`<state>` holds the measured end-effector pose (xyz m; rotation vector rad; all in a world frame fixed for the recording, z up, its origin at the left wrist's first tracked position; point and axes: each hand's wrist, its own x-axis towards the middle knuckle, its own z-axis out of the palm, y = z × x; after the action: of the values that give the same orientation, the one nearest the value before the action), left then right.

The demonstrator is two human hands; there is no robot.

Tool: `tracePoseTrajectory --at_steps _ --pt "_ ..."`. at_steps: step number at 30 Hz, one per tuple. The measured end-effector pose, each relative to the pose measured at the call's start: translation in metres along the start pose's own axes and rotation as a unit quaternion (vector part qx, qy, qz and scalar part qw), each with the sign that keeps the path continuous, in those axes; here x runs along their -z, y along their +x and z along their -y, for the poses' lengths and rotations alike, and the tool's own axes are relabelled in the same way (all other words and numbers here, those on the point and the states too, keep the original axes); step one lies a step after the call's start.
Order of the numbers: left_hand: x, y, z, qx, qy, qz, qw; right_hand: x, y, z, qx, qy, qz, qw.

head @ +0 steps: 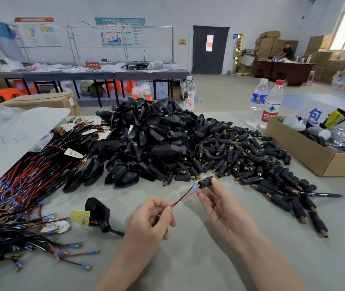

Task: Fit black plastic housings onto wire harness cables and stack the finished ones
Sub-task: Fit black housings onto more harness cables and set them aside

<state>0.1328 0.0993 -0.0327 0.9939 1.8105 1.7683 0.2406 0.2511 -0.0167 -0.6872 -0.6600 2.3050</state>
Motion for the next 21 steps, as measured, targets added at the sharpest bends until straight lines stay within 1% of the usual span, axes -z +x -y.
tracePoseTrajectory --at_steps 3,12,16,21 --pt "0.0 0.0 0.0 -0.001 0.001 0.004 1.0 -0.001 -0.001 0.0 -0.006 -0.005 0.005 1.0" --pt "0.0 0.003 0.007 -0.003 -0.004 -0.008 1.0 -0.004 -0.005 -0.005 -0.016 -0.063 0.064 0.996" --pt "0.0 0.003 0.01 -0.018 0.003 -0.014 1.0 -0.002 -0.006 -0.014 -0.004 -0.158 0.083 0.984" --pt "0.0 0.003 0.013 -0.039 0.036 -0.021 0.998 -0.001 -0.009 -0.023 0.012 -0.29 0.137 0.947"
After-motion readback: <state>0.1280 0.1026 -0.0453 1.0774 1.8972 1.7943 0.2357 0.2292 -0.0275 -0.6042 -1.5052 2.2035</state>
